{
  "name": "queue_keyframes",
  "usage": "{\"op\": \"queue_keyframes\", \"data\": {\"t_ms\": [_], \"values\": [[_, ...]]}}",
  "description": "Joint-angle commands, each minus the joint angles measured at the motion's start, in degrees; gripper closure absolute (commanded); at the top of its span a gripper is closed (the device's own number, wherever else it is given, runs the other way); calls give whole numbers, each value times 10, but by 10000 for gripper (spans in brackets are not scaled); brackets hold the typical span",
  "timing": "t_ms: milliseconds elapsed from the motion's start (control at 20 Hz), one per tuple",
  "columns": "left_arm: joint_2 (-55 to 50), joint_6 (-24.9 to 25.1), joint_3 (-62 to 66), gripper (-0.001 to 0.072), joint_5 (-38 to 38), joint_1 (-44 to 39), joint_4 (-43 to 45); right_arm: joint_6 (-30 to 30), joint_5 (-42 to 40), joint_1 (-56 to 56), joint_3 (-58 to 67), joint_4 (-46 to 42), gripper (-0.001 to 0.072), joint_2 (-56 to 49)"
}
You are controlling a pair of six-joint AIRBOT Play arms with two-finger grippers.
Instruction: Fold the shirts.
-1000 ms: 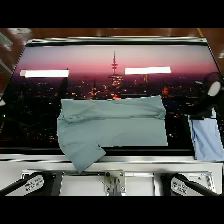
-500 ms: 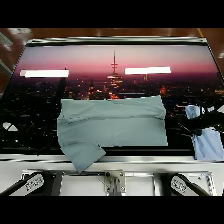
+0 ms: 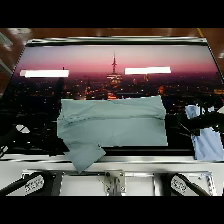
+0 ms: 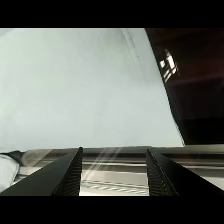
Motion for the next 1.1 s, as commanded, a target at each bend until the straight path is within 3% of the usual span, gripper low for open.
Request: {"op": "queue_keyframes", "data": {"t_ms": [0,50,200,250,350,650,1050], "values": [[-6,-8,-14,560,6,-31,-22,5,-7,0,0,-3,194,0],[-6,-10,-13,645,7,-30,-22,5,-7,0,0,-9,194,0],[-5,-12,-13,673,5,-31,-24,-1,5,0,-8,-38,187,0],[-5,-14,-13,673,5,-31,-24,-15,12,0,-17,-40,71,0],[-5,-14,-13,674,3,-31,-24,-32,21,0,-42,-37,35,0],[14,-14,-13,674,-4,-31,-24,-56,-39,0,-124,-26,36,0],[17,-16,-12,674,-4,-31,-24,-44,-95,0,-130,-31,42,-19]]}}
